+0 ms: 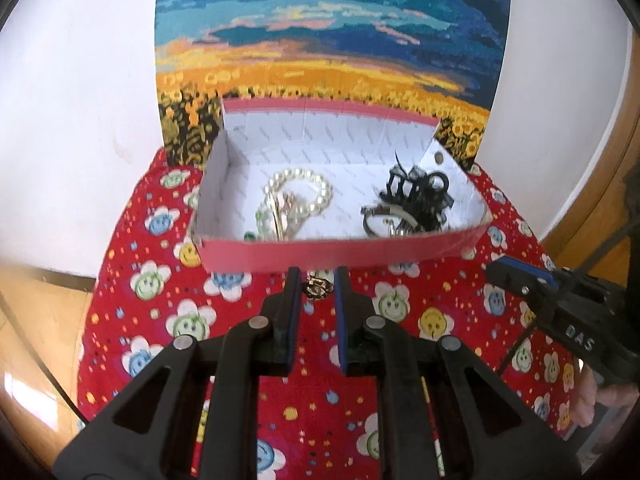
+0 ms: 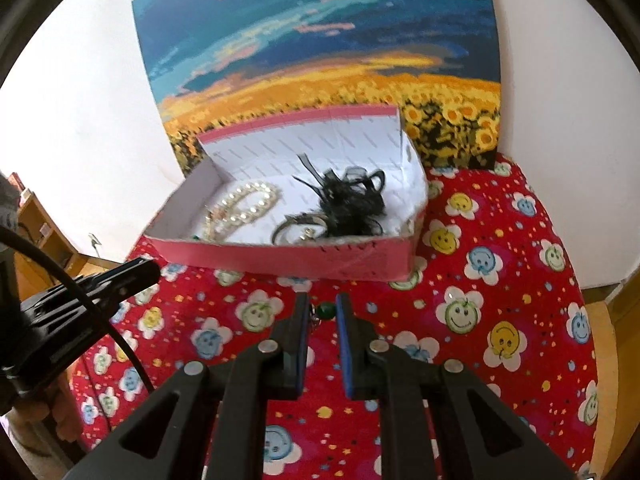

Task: Organize jewelry
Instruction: 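Lower the brooch and earring into the pink box and open both tools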

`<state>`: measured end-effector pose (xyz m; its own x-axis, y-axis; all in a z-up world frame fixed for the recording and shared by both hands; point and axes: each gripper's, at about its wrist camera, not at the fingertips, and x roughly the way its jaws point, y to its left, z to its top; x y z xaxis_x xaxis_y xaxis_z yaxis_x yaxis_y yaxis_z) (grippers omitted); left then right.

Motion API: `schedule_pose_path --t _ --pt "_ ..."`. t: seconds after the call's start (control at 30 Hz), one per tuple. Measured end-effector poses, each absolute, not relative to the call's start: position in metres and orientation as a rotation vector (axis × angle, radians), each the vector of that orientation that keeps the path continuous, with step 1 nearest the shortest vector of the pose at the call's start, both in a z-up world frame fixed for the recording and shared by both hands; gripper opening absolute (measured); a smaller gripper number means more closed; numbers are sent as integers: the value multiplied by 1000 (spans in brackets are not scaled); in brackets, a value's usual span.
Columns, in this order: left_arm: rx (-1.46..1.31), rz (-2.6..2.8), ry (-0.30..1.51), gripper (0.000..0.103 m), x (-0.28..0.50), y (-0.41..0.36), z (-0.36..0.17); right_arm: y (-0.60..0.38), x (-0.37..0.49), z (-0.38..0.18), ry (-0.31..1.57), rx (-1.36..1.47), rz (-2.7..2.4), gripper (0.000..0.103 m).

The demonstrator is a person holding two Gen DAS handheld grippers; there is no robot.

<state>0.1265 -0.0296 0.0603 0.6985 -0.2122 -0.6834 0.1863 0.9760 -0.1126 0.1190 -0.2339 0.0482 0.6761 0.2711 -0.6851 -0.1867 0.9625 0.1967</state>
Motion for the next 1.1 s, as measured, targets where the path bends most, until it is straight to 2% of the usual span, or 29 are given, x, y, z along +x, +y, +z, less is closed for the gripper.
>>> schedule_pose_path --t 0.43,0.77,1.1 --pt "-13 -222 729 8 180 -39 74 -220 153 78 734 90 265 15" --pt "-44 -191 797 8 222 -40 45 -212 198 61 777 72 241 15" --pt "-35 -158 840 9 230 -37 30 -209 219 38 822 77 228 16"
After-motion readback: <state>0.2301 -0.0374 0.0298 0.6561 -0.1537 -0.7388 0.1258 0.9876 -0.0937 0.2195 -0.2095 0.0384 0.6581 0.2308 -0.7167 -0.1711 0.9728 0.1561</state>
